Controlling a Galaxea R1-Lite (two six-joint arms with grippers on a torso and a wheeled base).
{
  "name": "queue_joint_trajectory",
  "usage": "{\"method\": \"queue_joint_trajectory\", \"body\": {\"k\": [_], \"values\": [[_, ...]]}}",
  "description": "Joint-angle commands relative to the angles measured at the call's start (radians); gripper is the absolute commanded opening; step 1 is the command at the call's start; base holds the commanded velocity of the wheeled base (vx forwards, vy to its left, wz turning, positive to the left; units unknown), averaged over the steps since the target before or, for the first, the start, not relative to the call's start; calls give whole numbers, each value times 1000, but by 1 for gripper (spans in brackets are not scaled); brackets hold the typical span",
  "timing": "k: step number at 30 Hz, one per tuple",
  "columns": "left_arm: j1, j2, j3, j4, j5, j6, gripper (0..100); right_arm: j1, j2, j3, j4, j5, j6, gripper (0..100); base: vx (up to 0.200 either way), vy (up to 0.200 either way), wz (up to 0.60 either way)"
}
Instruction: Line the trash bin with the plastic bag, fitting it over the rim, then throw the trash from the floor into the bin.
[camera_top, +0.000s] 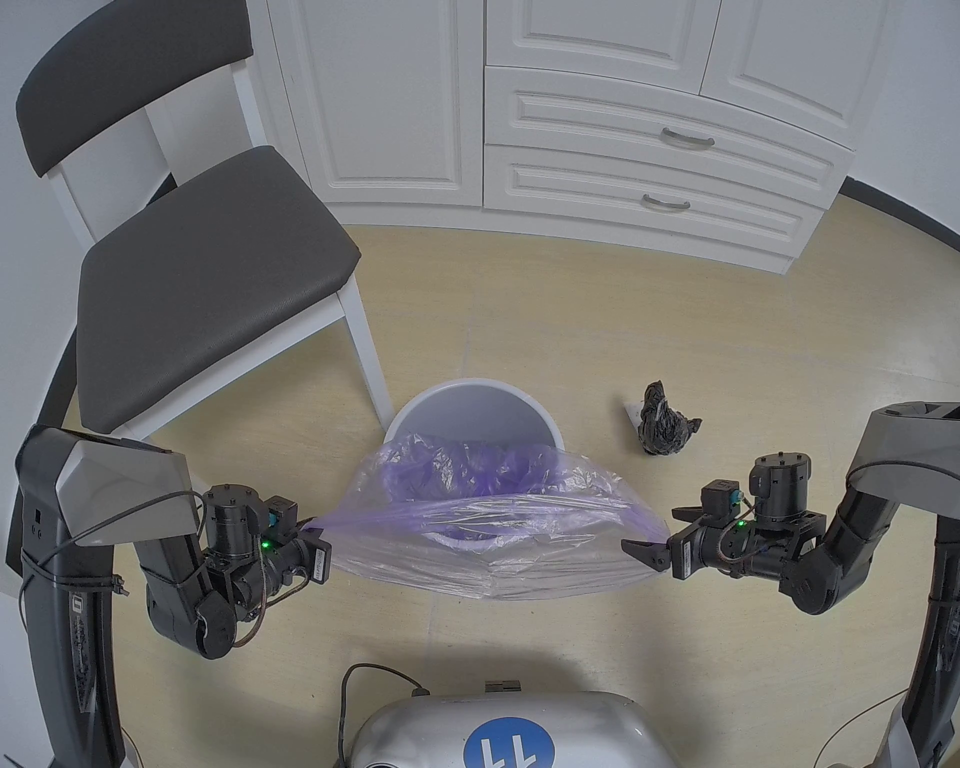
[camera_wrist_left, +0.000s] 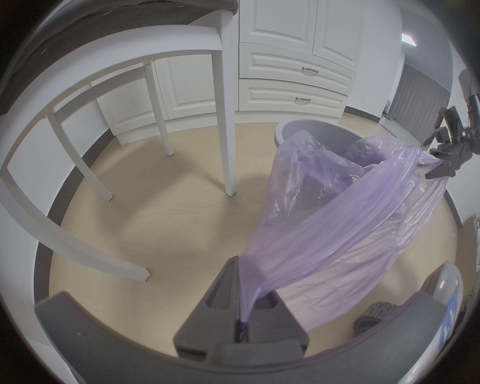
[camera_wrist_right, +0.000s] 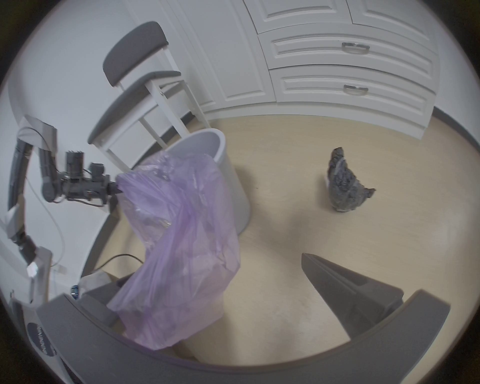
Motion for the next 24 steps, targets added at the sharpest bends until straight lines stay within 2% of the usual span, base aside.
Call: {"method": "queue_joint_trajectory", "body": {"k": [1,2,3,4,24], "values": [[1,3,-2,1,0,0,0,-99,6,31,-46,212,11,100,0,0,0],[1,3,-2,-1,0,0,0,-120,13,38,-72,255,11,100,0,0,0],[1,3,-2,-1,0,0,0,-120,13,38,-72,255,11,100,0,0,0],[3,3,-2,1,0,0,0,-146,32,46,-124,301,15,100,0,0,0],[10,17,-13,7,0,11,0,-171,76,57,-233,320,40,100,0,0,0]]}}
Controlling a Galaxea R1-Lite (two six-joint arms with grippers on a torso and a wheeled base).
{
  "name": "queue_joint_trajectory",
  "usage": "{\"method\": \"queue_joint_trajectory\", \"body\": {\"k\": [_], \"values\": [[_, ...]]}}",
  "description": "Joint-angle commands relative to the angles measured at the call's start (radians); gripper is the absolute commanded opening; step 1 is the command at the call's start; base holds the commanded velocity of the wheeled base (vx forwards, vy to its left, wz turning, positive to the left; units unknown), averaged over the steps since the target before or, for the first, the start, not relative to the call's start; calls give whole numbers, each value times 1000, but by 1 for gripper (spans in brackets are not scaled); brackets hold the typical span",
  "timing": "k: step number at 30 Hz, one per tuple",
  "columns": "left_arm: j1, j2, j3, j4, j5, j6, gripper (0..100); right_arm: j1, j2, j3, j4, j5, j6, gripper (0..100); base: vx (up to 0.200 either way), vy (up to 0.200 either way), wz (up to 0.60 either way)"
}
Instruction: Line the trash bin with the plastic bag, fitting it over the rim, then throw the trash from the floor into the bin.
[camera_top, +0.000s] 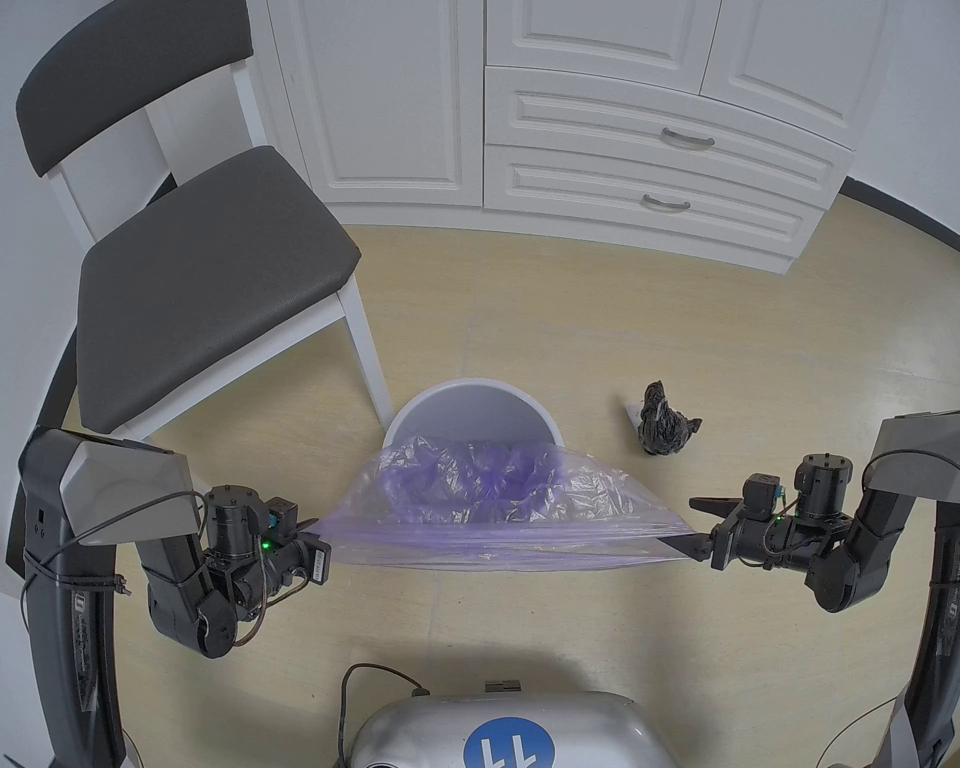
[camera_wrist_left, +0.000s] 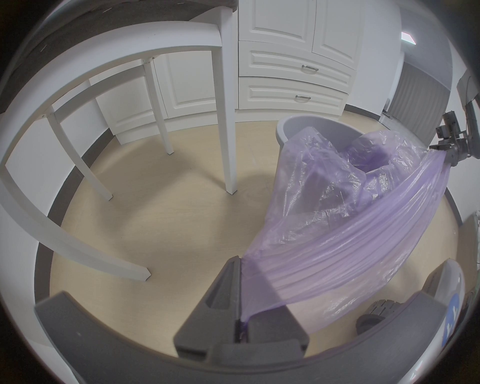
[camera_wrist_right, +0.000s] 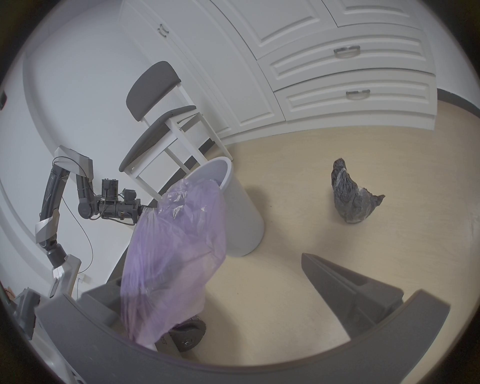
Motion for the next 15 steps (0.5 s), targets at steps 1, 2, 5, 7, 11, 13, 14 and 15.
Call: {"method": "queue_joint_trajectory", "body": {"k": [1,2,5,7,11,13,14,15], "values": [[9,3,-4,5,0,2,0,-7,20,11,-27,19,0,100,0,0,0],[9,3,-4,5,0,2,0,-7,20,11,-27,19,0,100,0,0,0],[22,3,-5,11,0,20,0,-27,23,20,-52,72,5,100,0,0,0],[29,4,-4,14,0,34,0,-35,21,23,-52,78,5,100,0,0,0],[38,-1,-7,33,0,39,0,-49,21,22,-53,85,5,100,0,0,0],[43,-2,-7,40,0,39,0,-53,21,22,-53,86,3,100,0,0,0],[48,-2,-10,48,0,39,0,-56,21,22,-53,86,3,100,0,0,0],[51,-2,-16,57,0,39,0,-59,21,22,-53,88,3,100,0,0,0]]}}
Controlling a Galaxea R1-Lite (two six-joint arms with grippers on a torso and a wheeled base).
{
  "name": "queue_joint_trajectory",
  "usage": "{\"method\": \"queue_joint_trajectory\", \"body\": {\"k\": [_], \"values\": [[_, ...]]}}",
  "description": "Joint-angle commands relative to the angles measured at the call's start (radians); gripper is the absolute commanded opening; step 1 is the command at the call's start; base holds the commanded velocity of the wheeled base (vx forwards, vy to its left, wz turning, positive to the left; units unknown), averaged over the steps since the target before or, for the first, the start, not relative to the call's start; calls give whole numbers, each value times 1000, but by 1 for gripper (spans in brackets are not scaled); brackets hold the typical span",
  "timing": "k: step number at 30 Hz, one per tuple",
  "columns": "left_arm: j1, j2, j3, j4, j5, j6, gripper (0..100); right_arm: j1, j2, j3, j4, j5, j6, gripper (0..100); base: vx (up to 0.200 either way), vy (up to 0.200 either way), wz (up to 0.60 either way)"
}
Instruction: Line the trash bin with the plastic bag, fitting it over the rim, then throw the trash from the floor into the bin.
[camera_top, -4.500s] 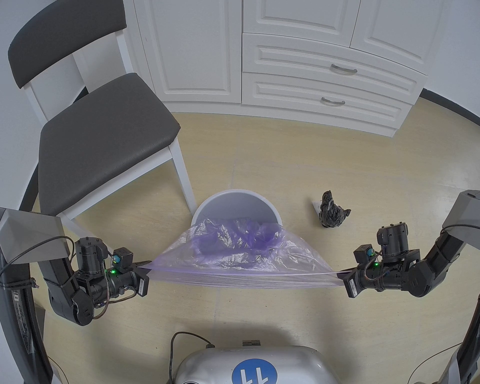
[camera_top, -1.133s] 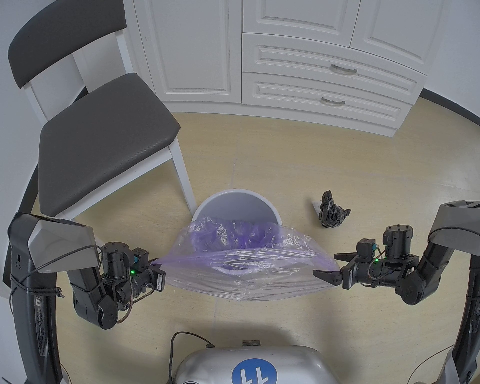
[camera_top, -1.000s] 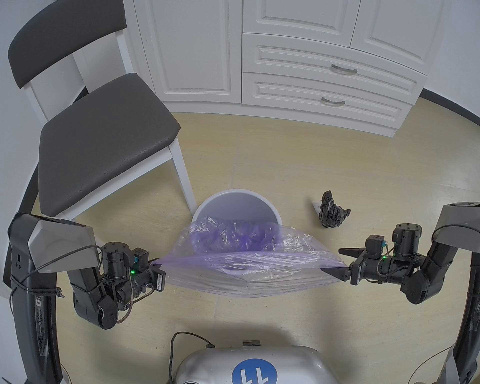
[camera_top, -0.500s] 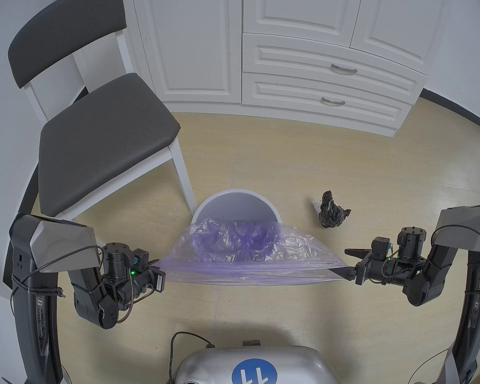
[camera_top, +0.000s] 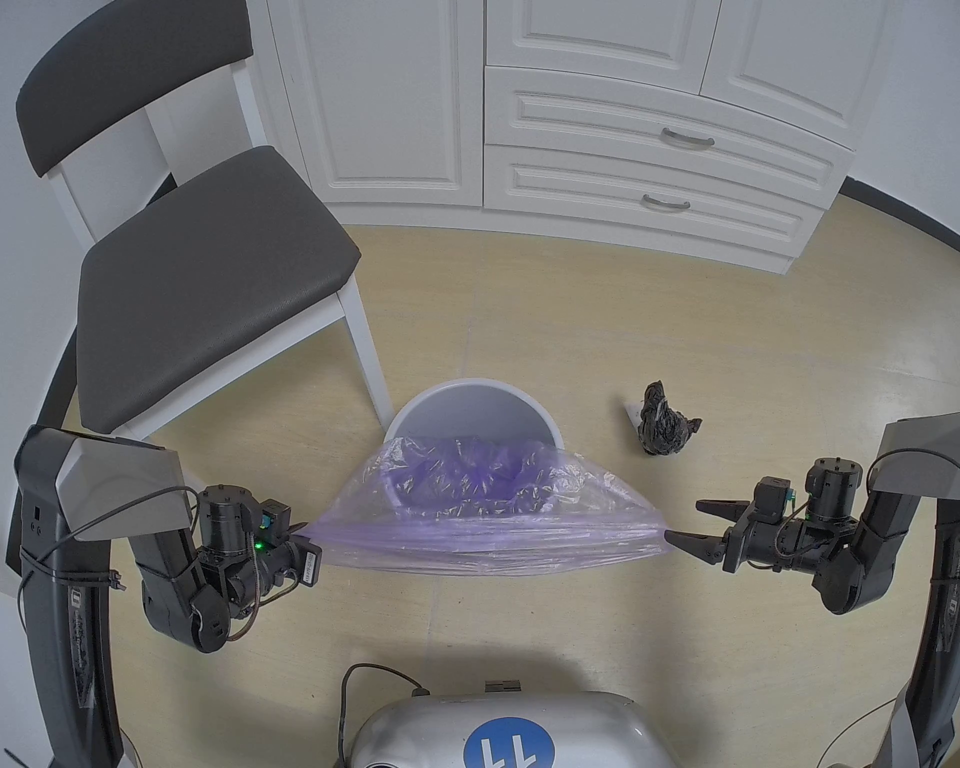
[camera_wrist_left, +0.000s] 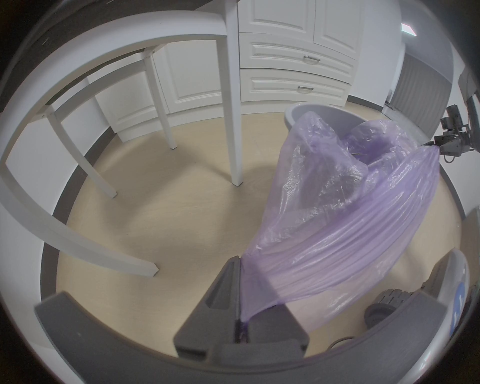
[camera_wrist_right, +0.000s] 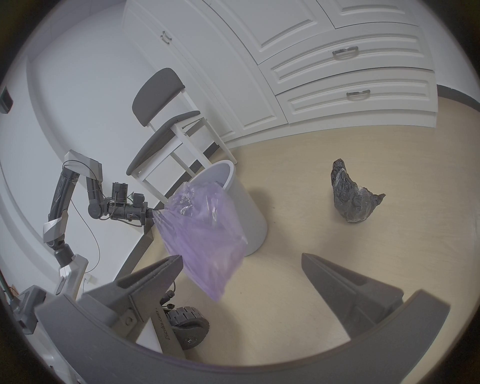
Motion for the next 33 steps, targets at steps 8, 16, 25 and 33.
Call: {"method": "queue_joint_trajectory", "body": {"k": [8,16,25,33], "values": [[5,-17,-5,-8,-1,-5,0,16,-24,-6,-41,-21,18,100,0,0,0],[-55,-73,-6,-36,1,-91,0,166,-100,8,-46,-311,12,100,0,0,0],[-73,-103,-35,-37,1,-169,0,345,-149,86,-118,-599,-108,100,0,0,0],[-79,-105,-43,-37,32,-172,0,425,-160,196,-163,-647,-254,100,0,0,0]]}}
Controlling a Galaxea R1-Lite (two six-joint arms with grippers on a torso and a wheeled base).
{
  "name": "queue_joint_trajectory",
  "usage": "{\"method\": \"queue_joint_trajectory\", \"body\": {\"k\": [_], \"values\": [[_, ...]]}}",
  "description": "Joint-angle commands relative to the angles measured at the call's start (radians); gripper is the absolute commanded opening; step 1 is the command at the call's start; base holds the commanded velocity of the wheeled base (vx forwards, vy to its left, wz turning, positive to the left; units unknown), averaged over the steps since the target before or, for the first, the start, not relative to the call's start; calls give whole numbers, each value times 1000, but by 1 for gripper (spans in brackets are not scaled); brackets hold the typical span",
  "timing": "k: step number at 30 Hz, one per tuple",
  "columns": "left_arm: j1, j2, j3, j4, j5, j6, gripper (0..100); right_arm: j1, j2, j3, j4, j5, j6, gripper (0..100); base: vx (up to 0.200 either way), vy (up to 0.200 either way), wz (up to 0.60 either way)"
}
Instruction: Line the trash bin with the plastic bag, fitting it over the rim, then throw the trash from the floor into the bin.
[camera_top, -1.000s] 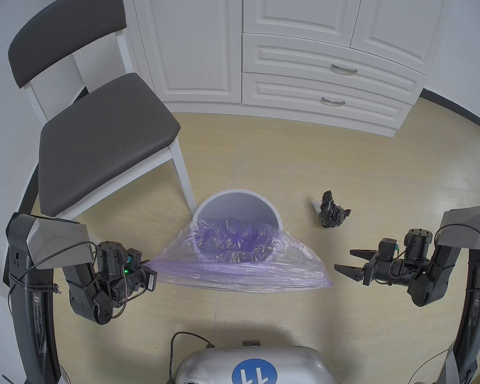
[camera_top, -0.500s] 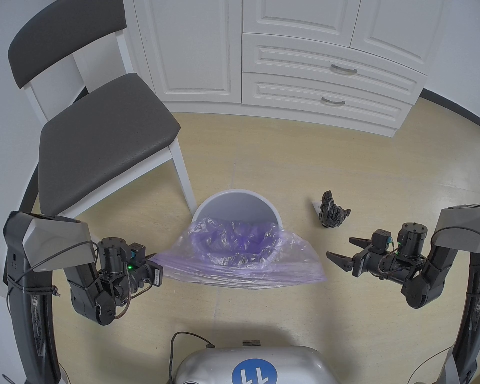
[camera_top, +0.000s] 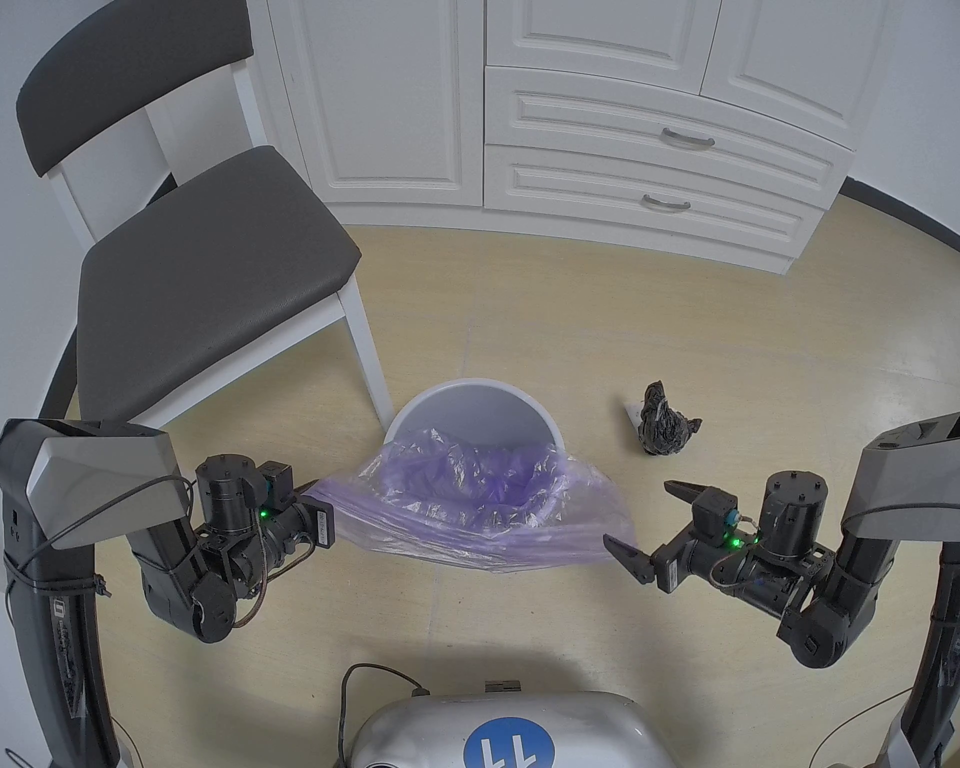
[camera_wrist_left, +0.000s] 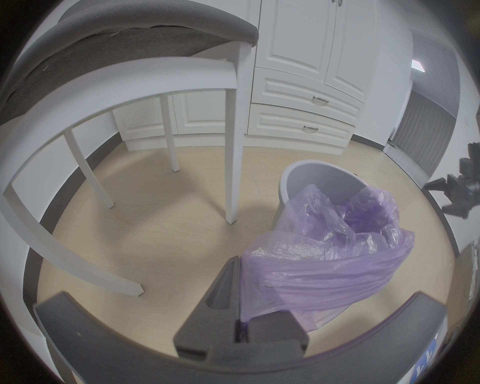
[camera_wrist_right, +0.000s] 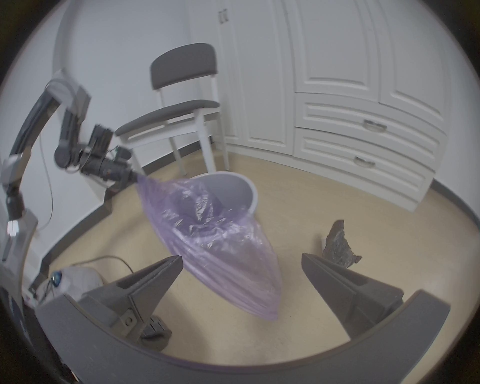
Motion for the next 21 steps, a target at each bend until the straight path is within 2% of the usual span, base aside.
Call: {"method": "queue_joint_trajectory", "body": {"k": [1,3,9,19,21], "values": [[-8,-10,-10,0,14,-3,0,46,-24,59,-19,-32,-53,100,0,0,0],[-14,-13,-11,-2,15,-5,0,65,-24,71,-19,-89,-105,100,0,0,0],[-39,-19,-34,-2,68,-37,0,104,-24,97,-19,-135,-145,100,0,0,0],[-42,-24,-43,-2,78,-50,0,170,-26,116,-19,-185,-150,100,0,0,0],[-42,-43,-42,-2,78,-50,0,192,-32,114,-19,-225,-148,100,0,0,0]]}}
